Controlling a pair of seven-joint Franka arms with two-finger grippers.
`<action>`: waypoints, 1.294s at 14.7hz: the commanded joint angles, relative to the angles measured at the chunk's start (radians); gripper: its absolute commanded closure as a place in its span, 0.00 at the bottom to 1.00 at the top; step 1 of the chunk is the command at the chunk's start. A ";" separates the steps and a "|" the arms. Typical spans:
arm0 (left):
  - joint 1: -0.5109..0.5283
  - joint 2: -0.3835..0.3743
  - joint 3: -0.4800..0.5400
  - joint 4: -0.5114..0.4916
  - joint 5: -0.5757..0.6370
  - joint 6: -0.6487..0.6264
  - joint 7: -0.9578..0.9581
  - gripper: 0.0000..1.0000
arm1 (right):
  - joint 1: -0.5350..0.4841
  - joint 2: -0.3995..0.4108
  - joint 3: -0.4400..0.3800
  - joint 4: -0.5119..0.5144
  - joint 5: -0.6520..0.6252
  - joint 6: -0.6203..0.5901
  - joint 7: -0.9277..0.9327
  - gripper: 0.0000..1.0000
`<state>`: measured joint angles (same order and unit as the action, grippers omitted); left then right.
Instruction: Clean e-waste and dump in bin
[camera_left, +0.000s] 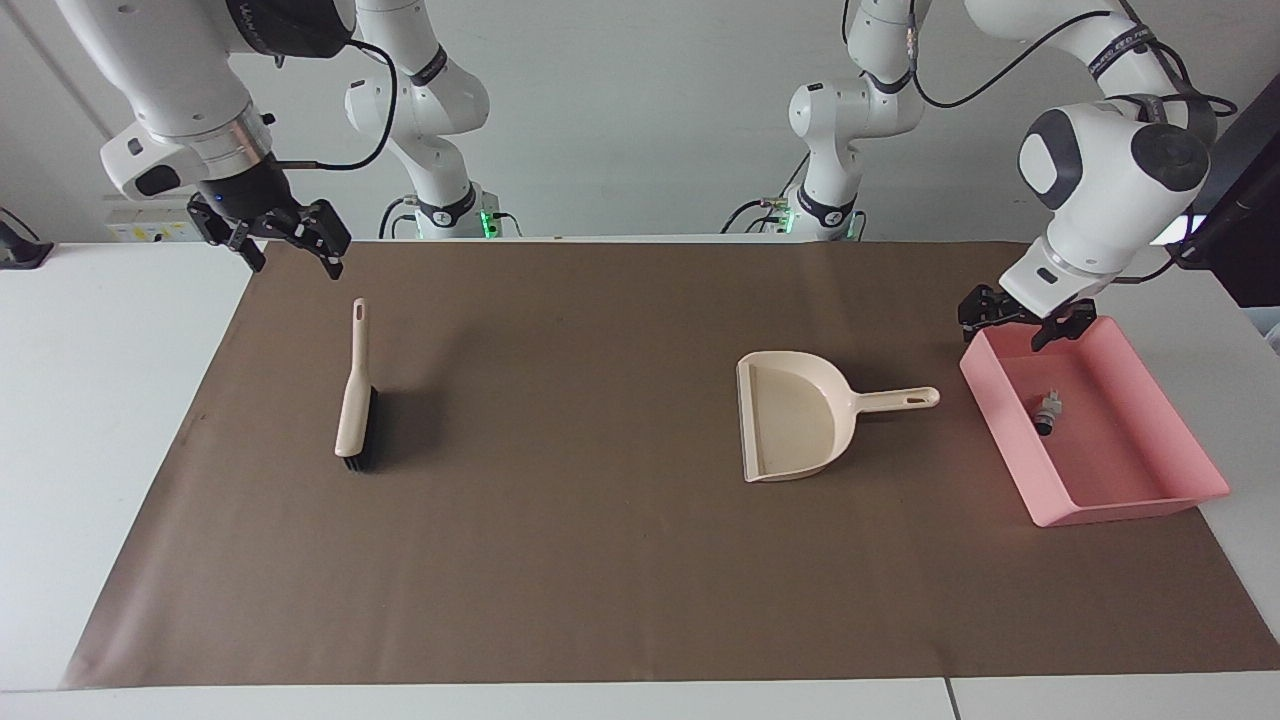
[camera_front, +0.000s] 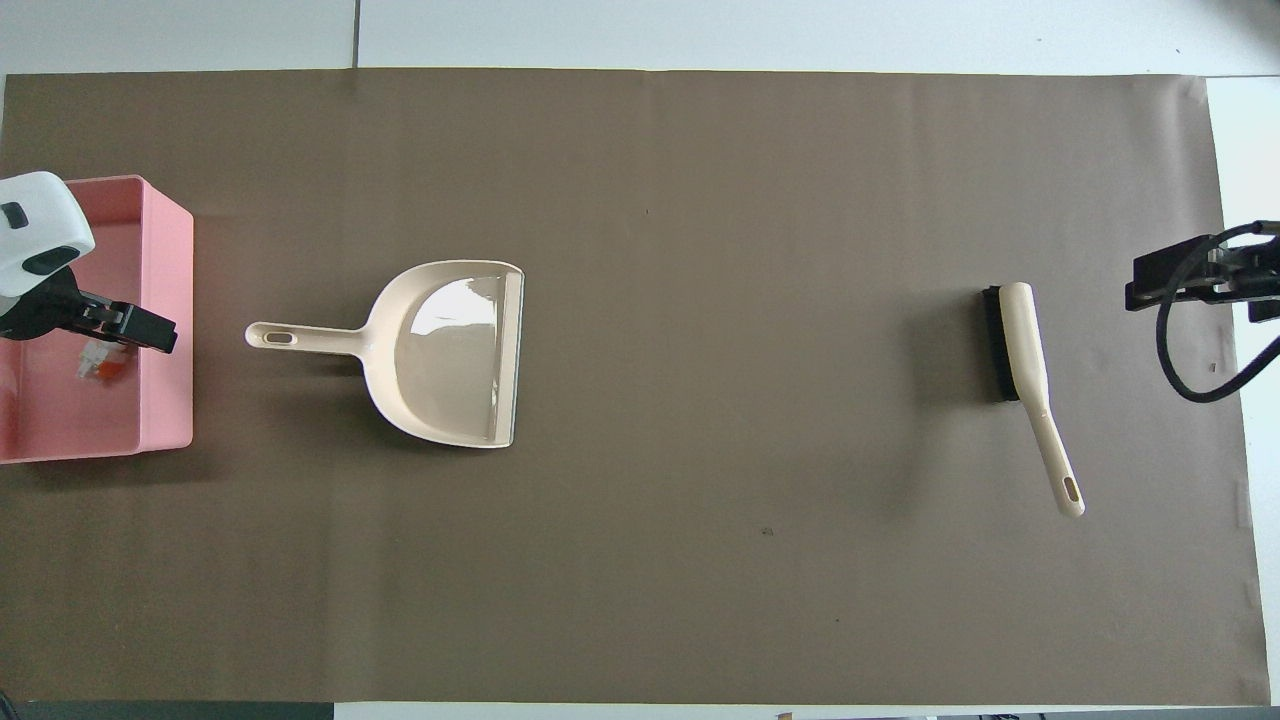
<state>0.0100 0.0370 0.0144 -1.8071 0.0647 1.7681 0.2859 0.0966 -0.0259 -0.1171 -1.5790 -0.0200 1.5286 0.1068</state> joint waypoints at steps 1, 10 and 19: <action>0.008 0.004 -0.004 0.090 -0.025 -0.081 -0.063 0.02 | -0.015 -0.017 0.002 -0.015 0.003 -0.010 -0.030 0.00; 0.007 -0.046 -0.005 0.149 -0.052 -0.208 -0.224 0.02 | -0.006 -0.017 0.004 -0.013 0.003 -0.002 -0.029 0.00; 0.007 -0.106 -0.005 0.068 -0.052 -0.173 -0.284 0.02 | -0.008 -0.019 0.002 -0.015 0.003 -0.010 -0.025 0.00</action>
<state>0.0114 -0.0360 0.0130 -1.7021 0.0263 1.5734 0.0171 0.0972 -0.0270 -0.1176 -1.5792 -0.0200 1.5283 0.1035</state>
